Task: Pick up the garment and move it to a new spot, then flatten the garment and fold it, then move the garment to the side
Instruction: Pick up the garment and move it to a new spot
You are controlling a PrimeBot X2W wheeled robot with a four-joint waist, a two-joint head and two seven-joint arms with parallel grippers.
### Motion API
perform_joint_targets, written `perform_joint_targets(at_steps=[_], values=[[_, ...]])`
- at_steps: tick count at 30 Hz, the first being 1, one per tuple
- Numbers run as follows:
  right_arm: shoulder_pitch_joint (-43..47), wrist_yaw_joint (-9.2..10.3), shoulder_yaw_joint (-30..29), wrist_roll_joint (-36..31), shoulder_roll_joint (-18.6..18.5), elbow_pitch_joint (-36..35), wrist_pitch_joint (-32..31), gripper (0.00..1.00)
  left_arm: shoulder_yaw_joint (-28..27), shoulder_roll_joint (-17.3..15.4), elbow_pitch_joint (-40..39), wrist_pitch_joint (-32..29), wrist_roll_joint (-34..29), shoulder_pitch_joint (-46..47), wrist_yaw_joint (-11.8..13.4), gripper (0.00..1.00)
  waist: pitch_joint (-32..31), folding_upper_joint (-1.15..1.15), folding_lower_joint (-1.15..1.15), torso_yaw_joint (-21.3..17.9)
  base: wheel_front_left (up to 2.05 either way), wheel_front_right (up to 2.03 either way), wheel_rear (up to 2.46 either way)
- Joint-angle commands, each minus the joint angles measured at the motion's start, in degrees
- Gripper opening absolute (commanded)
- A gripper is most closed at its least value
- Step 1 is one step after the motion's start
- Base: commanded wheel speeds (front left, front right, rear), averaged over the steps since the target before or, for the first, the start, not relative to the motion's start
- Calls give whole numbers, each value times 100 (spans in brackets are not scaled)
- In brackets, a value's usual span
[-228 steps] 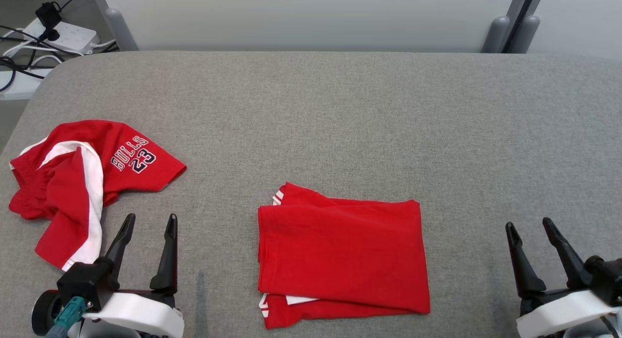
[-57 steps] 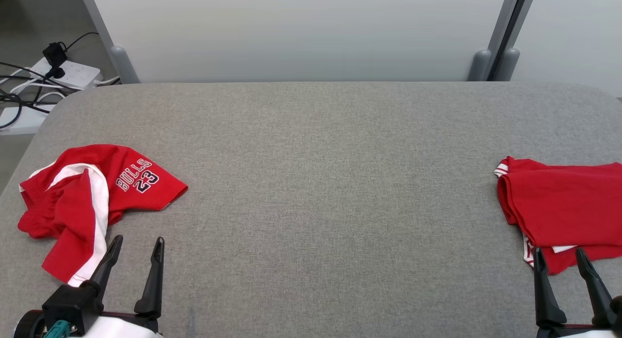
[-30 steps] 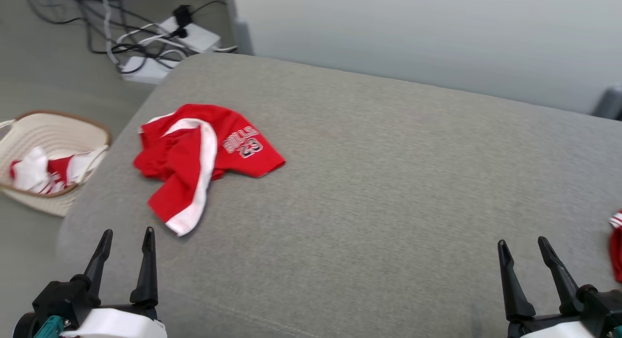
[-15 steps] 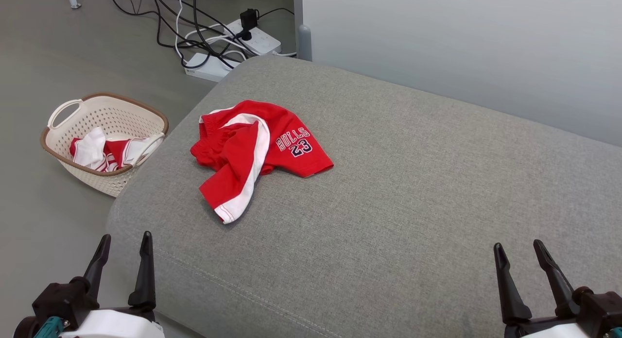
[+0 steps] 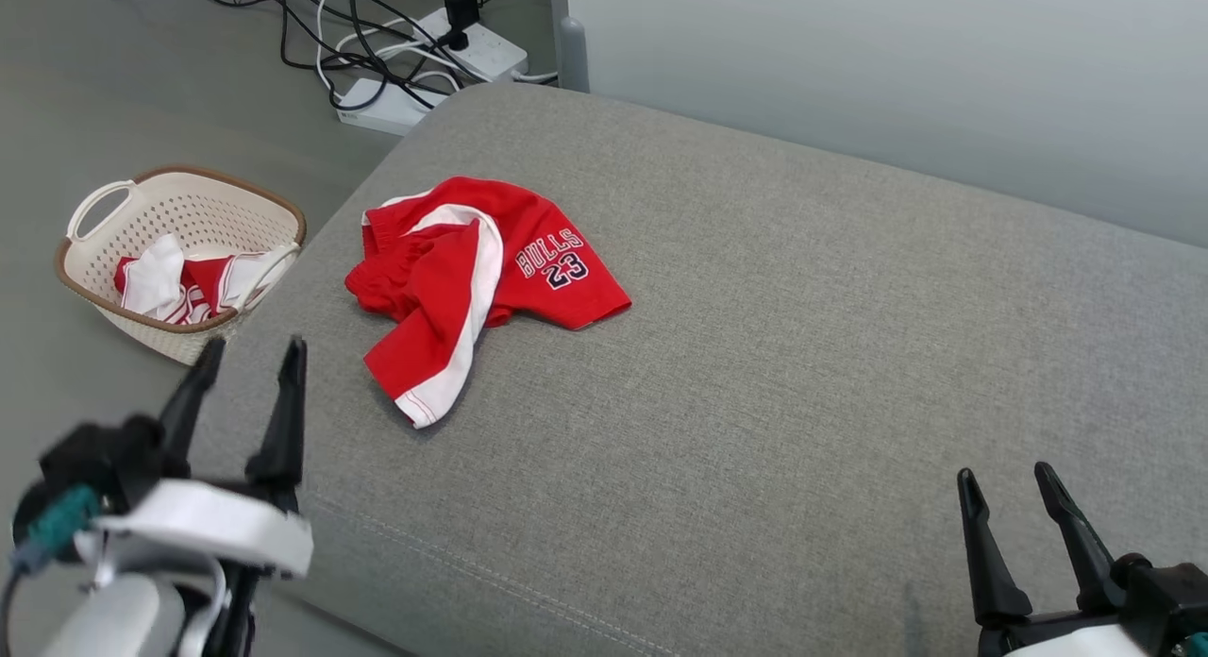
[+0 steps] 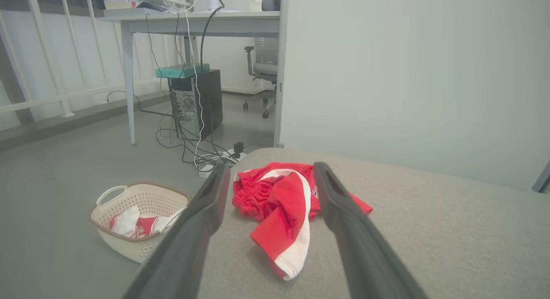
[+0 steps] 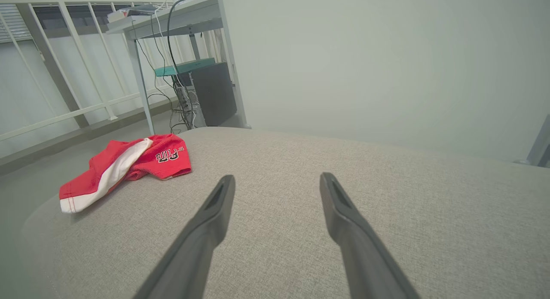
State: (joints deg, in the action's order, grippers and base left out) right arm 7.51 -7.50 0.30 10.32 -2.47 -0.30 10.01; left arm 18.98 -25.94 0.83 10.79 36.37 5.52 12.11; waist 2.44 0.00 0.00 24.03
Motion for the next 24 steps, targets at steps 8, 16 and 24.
perform_joint_targets(at_steps=[8,16,24], values=[[-444,1,10,-32,-157,-403,-47,100,-243,-492,554,-1288,471,2823,-702,100,613,0,0,-586,0,0,0],[-721,1,33,-32,-189,-488,2,100,-299,-455,2828,-2388,1120,4070,-1061,100,1270,0,0,-1276,0,0,0],[-970,1,77,2,-257,-446,60,100,-355,-433,4291,-2623,1404,4245,-1376,100,1692,0,0,-1702,0,0,0]])
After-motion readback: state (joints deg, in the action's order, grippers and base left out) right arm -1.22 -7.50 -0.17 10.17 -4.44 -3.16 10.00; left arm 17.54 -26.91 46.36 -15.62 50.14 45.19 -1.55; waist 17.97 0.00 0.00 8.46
